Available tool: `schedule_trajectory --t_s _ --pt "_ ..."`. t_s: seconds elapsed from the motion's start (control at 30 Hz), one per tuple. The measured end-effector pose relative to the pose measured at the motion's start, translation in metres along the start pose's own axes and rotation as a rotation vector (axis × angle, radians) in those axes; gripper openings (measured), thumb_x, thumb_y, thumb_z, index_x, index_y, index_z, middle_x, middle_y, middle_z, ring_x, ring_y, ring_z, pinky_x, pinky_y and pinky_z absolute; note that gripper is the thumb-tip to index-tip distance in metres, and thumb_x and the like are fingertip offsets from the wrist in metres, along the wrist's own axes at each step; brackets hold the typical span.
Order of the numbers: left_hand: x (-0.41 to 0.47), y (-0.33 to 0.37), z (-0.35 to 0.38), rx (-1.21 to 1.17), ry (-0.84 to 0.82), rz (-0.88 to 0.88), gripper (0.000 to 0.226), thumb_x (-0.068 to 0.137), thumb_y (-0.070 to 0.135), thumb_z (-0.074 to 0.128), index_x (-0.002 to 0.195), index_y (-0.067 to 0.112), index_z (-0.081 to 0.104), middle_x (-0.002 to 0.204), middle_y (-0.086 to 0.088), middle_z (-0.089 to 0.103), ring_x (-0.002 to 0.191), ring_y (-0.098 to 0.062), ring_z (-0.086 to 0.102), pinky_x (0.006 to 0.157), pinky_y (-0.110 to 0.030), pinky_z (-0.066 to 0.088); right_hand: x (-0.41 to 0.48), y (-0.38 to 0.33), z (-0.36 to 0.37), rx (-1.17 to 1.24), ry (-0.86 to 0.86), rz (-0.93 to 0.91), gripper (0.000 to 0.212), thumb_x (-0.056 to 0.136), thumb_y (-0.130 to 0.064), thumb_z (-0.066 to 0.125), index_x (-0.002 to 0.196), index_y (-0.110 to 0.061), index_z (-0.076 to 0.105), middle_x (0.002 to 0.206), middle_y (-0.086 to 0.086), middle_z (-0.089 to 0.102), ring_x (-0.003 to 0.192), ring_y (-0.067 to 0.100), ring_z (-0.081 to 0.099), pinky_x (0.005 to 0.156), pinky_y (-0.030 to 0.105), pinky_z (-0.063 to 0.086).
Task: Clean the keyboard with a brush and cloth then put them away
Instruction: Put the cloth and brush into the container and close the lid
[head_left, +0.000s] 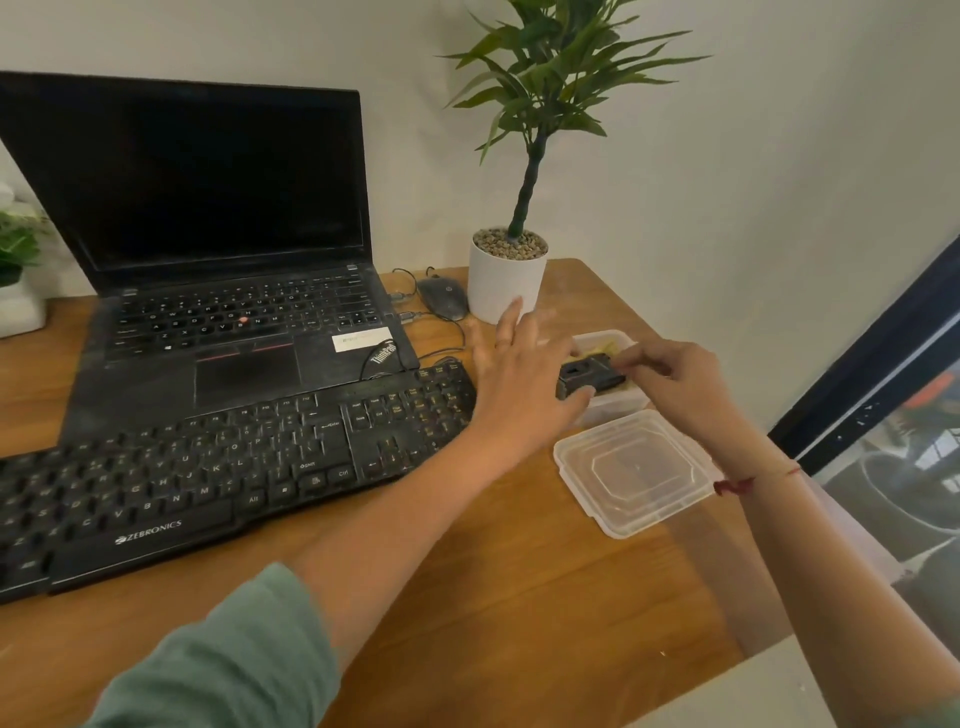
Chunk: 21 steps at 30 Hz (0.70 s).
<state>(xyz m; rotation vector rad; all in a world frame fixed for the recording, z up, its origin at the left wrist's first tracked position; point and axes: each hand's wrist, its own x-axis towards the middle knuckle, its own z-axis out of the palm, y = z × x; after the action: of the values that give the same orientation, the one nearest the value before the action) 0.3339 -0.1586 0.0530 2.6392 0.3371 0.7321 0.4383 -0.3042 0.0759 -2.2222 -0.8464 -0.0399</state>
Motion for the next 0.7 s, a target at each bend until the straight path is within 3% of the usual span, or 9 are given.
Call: schedule_trajectory --t_s 0.03,0.1,0.23,0.3,0.37,0.43,0.57,0.7 --pt "-0.014 0.000 0.000 -0.037 0.064 0.076 0.032 0.078 0.047 0.063 0.106 0.031 0.062 0.132 0.001 0.044 0.137 -0.023 0.020 0.112 -0.054 0.001 -0.010 0.001 -0.003 0.015 -0.021 -0.012 0.022 0.086 -0.006 0.056 0.088 -0.022 0.071 0.087 -0.006 0.069 0.082 0.005 0.061 0.073 0.011 0.042" --pt "-0.039 0.005 -0.002 -0.094 0.018 0.230 0.026 0.081 0.041 0.061 0.103 0.027 0.063 0.117 0.004 0.053 0.123 -0.018 0.037 0.108 -0.046 0.017 -0.027 0.006 -0.006 -0.018 -0.085 -0.036 0.021 0.085 -0.003 0.058 0.086 -0.020 0.071 0.085 -0.004 0.070 0.081 0.010 0.064 0.077 0.019 0.047" --pt "-0.061 0.012 0.003 0.011 -0.360 0.470 0.034 0.084 0.043 0.060 0.114 0.026 0.061 0.115 0.006 0.059 0.113 -0.016 0.049 0.099 -0.039 0.030 -0.045 0.029 -0.010 -0.342 -0.121 0.003 0.026 0.086 -0.002 0.053 0.095 -0.020 0.069 0.093 -0.005 0.066 0.087 0.013 0.061 0.083 0.024 0.047" --pt "-0.061 0.010 0.007 0.061 -0.520 0.453 0.042 0.086 0.043 0.059 0.123 0.024 0.056 0.122 0.003 0.054 0.112 -0.018 0.050 0.093 -0.038 0.035 -0.047 0.046 -0.015 -0.482 -0.042 0.113 0.026 0.089 -0.006 0.049 0.103 -0.018 0.067 0.101 0.002 0.067 0.089 0.019 0.062 0.084 0.033 0.052" --pt "-0.061 0.008 0.007 0.068 -0.604 0.425 0.043 0.088 0.038 0.059 0.128 0.025 0.052 0.127 0.002 0.049 0.113 -0.019 0.049 0.089 -0.036 0.037 -0.047 0.058 -0.021 -0.475 -0.012 0.266 0.022 0.094 -0.015 0.048 0.109 -0.011 0.064 0.103 0.008 0.066 0.089 0.023 0.061 0.085 0.037 0.053" --pt "-0.062 0.008 0.006 0.024 -0.624 0.402 0.041 0.089 0.030 0.059 0.129 0.025 0.052 0.128 0.003 0.048 0.112 -0.018 0.049 0.085 -0.034 0.041 -0.048 0.064 -0.026 -0.434 -0.080 0.365 0.026 0.096 -0.025 0.047 0.103 -0.008 0.064 0.096 0.009 0.067 0.082 0.021 0.060 0.081 0.037 0.052" --pt "-0.063 0.005 0.005 -0.107 -0.636 0.336 0.036 0.087 0.024 0.061 0.123 0.025 0.059 0.123 0.004 0.052 0.110 -0.016 0.049 0.088 -0.038 0.045 -0.051 0.060 -0.022 -0.384 -0.159 0.348 0.023 0.094 -0.024 0.053 0.106 -0.009 0.065 0.091 0.001 0.062 0.080 0.016 0.057 0.072 0.025 0.044" --pt "-0.064 0.002 0.003 -0.137 -0.563 0.327 0.033 0.086 0.024 0.064 0.118 0.022 0.061 0.117 0.004 0.055 0.108 -0.013 0.049 0.085 -0.024 0.040 -0.051 0.051 -0.017 -0.270 -0.206 0.429 0.021 0.090 -0.026 0.059 0.107 -0.014 0.062 0.096 0.001 0.062 0.086 0.018 0.058 0.072 0.026 0.047"
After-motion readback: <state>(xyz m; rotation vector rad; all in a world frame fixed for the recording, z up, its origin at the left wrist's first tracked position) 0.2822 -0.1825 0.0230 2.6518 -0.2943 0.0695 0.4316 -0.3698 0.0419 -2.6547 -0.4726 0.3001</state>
